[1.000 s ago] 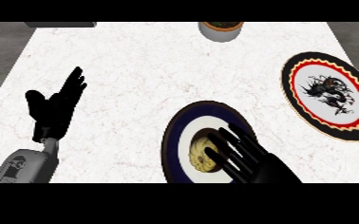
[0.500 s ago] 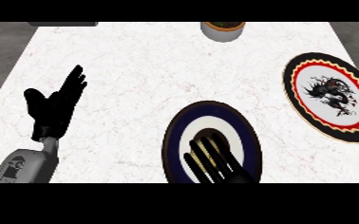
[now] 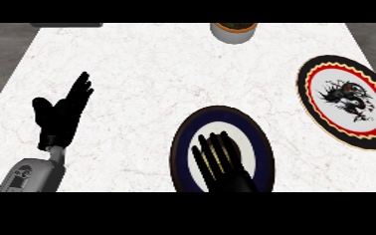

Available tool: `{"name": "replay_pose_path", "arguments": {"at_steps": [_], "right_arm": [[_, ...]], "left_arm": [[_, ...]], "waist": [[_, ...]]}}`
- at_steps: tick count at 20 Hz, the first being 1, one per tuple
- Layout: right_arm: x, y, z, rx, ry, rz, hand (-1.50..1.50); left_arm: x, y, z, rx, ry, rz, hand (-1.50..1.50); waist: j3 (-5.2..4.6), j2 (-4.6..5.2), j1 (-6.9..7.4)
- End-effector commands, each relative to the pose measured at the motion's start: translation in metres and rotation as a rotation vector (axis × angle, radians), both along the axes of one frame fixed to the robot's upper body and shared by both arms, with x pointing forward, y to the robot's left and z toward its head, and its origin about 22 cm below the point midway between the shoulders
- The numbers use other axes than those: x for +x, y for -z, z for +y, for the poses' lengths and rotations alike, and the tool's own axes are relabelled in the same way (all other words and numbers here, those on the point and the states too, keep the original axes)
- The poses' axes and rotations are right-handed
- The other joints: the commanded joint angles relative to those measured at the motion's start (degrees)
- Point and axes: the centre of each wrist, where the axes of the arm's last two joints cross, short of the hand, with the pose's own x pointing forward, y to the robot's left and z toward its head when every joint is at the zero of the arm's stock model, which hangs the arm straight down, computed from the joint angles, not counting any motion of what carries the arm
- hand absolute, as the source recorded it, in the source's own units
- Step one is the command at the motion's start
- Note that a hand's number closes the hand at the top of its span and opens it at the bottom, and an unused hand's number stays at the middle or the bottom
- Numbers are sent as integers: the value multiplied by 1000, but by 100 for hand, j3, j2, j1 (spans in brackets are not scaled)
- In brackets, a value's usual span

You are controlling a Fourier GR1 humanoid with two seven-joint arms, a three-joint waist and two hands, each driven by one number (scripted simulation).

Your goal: Pick the squash from the plate and place it in the plate

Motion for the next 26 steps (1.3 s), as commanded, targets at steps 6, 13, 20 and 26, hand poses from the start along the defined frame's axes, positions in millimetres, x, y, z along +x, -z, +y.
{"name": "replay_pose_path", "arguments": {"at_steps": [6, 13, 20, 26], "right_arm": [[4, 21, 38, -116, 90, 35, -150], [32, 17, 24, -136, 134, 17, -150], [50, 44, 23, -173, 146, 18, -150], [49, 57, 32, -254, 154, 106, 150]], "left_arm": [[7, -6, 11, 6, -7, 0, 0], [-2, -7, 17, -24, 15, 9, 0], [8, -21, 12, -3, 9, 7, 0], [2, 1, 11, -4, 6, 2, 0]], "waist": [[2, 5, 8], [2, 1, 13], [3, 3, 14], [2, 5, 7]]}}
